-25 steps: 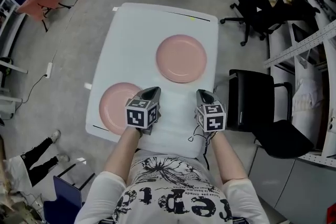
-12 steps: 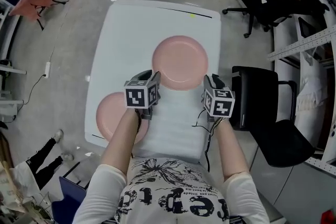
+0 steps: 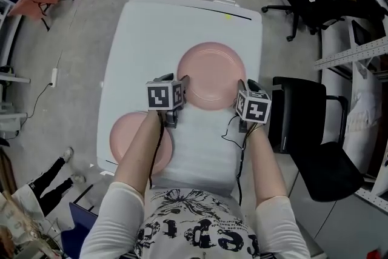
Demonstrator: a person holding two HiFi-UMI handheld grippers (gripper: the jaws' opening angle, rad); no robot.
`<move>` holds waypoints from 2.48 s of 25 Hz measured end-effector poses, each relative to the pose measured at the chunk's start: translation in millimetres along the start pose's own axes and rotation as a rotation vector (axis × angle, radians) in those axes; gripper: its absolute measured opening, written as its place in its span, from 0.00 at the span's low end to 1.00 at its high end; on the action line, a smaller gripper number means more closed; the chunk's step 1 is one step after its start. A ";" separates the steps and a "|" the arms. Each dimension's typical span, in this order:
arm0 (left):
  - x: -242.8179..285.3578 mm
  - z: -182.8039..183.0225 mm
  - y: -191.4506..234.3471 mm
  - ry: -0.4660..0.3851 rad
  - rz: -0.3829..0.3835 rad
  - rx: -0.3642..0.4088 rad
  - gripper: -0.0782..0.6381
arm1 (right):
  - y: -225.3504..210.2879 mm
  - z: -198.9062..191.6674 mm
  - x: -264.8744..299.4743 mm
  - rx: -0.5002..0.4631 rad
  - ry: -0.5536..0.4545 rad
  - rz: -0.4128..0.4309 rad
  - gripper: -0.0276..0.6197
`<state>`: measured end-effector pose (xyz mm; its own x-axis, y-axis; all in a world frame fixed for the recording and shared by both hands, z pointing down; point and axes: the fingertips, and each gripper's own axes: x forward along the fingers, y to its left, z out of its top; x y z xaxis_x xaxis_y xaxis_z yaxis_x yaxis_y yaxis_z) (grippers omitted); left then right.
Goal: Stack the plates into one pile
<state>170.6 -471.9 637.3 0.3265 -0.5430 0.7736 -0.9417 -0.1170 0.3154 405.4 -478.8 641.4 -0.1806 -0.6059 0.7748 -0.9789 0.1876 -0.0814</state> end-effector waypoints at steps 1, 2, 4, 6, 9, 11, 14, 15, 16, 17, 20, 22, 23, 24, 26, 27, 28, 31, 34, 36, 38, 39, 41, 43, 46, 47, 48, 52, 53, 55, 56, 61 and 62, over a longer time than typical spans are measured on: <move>3.7 -3.5 0.9 0.020 -0.003 0.001 0.42 | 0.8 -2.5 3.1 -0.004 0.012 -0.006 0.23; 7.3 -6.7 1.9 0.038 -0.001 0.002 0.38 | 0.8 -4.8 5.7 -0.003 0.022 -0.011 0.19; 13.9 -11.3 5.4 0.055 0.011 -0.008 0.25 | 0.1 -7.9 10.4 0.005 0.031 -0.015 0.15; 18.7 -13.7 7.9 0.054 0.007 -0.034 0.19 | -0.4 -9.3 13.4 0.007 0.027 -0.012 0.14; 20.4 -13.4 4.7 0.034 -0.031 -0.063 0.18 | -3.4 -10.4 11.7 0.002 0.022 -0.017 0.14; 17.0 -14.9 5.6 0.030 -0.042 -0.067 0.18 | -0.5 -10.1 8.7 0.004 0.021 -0.024 0.13; 11.4 -18.1 6.7 0.039 -0.046 -0.069 0.18 | 3.5 -12.7 4.5 0.009 0.025 -0.024 0.13; 10.0 -19.7 6.5 0.040 -0.047 -0.071 0.18 | 4.0 -13.7 3.2 0.010 0.023 -0.019 0.13; 8.6 -22.1 5.8 0.041 -0.048 -0.074 0.18 | 4.3 -14.6 1.3 0.009 0.021 -0.011 0.13; 6.6 -25.2 4.4 0.042 -0.050 -0.078 0.18 | 4.3 -15.3 -1.7 0.006 0.018 -0.002 0.13; -3.3 -33.8 -2.8 0.041 -0.055 -0.083 0.18 | 3.7 -17.3 -15.6 -0.006 0.007 0.021 0.13; -13.0 -37.6 -9.1 0.032 -0.052 -0.077 0.18 | 3.1 -19.2 -27.4 -0.013 -0.003 0.026 0.13; -19.2 -38.7 -12.7 0.025 -0.047 -0.073 0.18 | 2.9 -19.5 -34.0 -0.018 -0.008 0.026 0.13; -26.4 -39.3 -16.5 0.015 -0.042 -0.069 0.18 | 2.8 -18.9 -41.0 -0.024 -0.015 0.024 0.13; -44.0 -39.3 -24.4 -0.012 -0.032 -0.065 0.18 | 3.8 -16.7 -56.4 -0.037 -0.031 0.027 0.13; -53.7 -40.2 -28.4 -0.028 -0.027 -0.064 0.18 | 4.8 -16.8 -64.7 -0.042 -0.041 0.032 0.13; -63.4 -42.8 -32.5 -0.043 -0.023 -0.062 0.18 | 5.7 -18.6 -73.0 -0.045 -0.050 0.038 0.13; -89.7 -57.1 -42.5 -0.075 -0.014 -0.047 0.19 | 9.7 -31.3 -96.7 -0.055 -0.067 0.049 0.13; -115.0 -70.4 -43.7 -0.091 -0.009 -0.048 0.19 | 21.4 -42.0 -118.0 -0.071 -0.072 0.059 0.13; -130.6 -75.0 -45.5 -0.112 -0.003 -0.053 0.19 | 27.1 -43.6 -131.2 -0.083 -0.088 0.065 0.14; -146.6 -80.0 -46.6 -0.135 0.004 -0.056 0.19 | 34.0 -44.1 -144.6 -0.096 -0.110 0.073 0.14; -155.6 -82.8 -45.8 -0.146 0.006 -0.060 0.19 | 39.2 -44.6 -151.5 -0.101 -0.120 0.079 0.14; -174.4 -87.1 -42.0 -0.172 0.000 -0.072 0.19 | 51.8 -45.5 -163.9 -0.112 -0.138 0.090 0.14; -191.1 -90.2 -35.7 -0.193 -0.007 -0.081 0.19 | 65.5 -47.2 -173.1 -0.120 -0.145 0.098 0.14; -209.6 -97.7 -21.3 -0.203 -0.016 -0.084 0.19 | 87.3 -53.6 -182.7 -0.119 -0.149 0.096 0.14; -214.1 -100.8 -15.5 -0.203 -0.019 -0.083 0.19 | 94.7 -56.3 -185.1 -0.117 -0.152 0.091 0.14; -218.1 -103.9 -9.2 -0.203 -0.023 -0.081 0.19 | 102.3 -59.0 -187.3 -0.115 -0.156 0.084 0.14; -237.6 -116.6 23.9 -0.188 -0.030 -0.063 0.19 | 141.2 -74.0 -193.3 -0.096 -0.154 0.066 0.14; -243.8 -120.1 35.2 -0.183 -0.032 -0.057 0.19 | 154.3 -79.0 -193.9 -0.091 -0.150 0.064 0.14; -255.8 -127.7 59.3 -0.171 -0.033 -0.045 0.19 | 181.6 -88.6 -194.6 -0.080 -0.141 0.057 0.14; -260.8 -131.8 71.0 -0.164 -0.034 -0.041 0.19 | 194.4 -93.4 -194.5 -0.075 -0.136 0.052 0.14; -278.3 -154.2 119.2 -0.124 -0.040 -0.024 0.19 | 246.5 -121.6 -192.2 -0.056 -0.104 0.035 0.14; -281.9 -157.8 127.8 -0.118 -0.040 -0.018 0.19 | 256.1 -126.1 -192.6 -0.052 -0.100 0.032 0.14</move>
<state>-29.1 -202.5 546.3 0.3506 -0.6328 0.6904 -0.9263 -0.1259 0.3550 201.6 -216.6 550.3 -0.2231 -0.6724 0.7058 -0.9665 0.2469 -0.0703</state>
